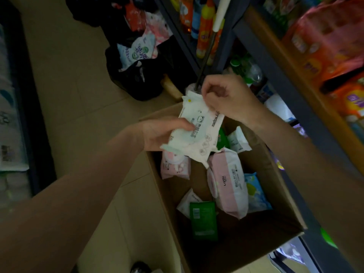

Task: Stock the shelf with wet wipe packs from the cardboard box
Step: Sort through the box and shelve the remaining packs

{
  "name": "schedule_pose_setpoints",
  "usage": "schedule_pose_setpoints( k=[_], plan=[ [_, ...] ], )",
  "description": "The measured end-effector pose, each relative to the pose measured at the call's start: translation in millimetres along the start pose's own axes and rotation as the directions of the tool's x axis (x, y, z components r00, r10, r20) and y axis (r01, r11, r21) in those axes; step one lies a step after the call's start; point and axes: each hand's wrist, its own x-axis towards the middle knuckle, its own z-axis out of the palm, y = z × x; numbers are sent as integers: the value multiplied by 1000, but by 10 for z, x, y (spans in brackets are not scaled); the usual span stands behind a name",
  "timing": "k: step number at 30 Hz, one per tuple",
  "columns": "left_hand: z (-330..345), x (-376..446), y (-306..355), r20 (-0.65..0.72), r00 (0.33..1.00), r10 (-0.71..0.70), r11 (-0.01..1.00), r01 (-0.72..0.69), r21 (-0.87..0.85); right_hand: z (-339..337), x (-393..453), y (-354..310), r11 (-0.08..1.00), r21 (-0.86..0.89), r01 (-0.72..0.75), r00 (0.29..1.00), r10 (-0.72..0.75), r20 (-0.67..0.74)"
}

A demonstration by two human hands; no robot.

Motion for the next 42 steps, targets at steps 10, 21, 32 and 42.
schedule_pose_setpoints(
  k=[10, 21, 32, 42],
  plan=[
    [57, 608, -335, -252, 966, -61, 998, 54, -33, 495, -706, 1569, 352, -848, -396, 841, 511, -181],
    [-83, 432, -419, -314, 948, 46, 998, -54, -18, 660, -535, 1500, 441, -849, -290, 878, 475, -54],
    [-786, -1806, -388, -562, 782, 269, 939, -343, -27, 361, 445, -1888, 857, -419, 299, 937, -347, -41],
    [-995, -5649, -450, -792, 405, 457, 678, -735, 15, 1669, 48, -5569, 824, 233, 517, 805, -560, 195]
  ],
)
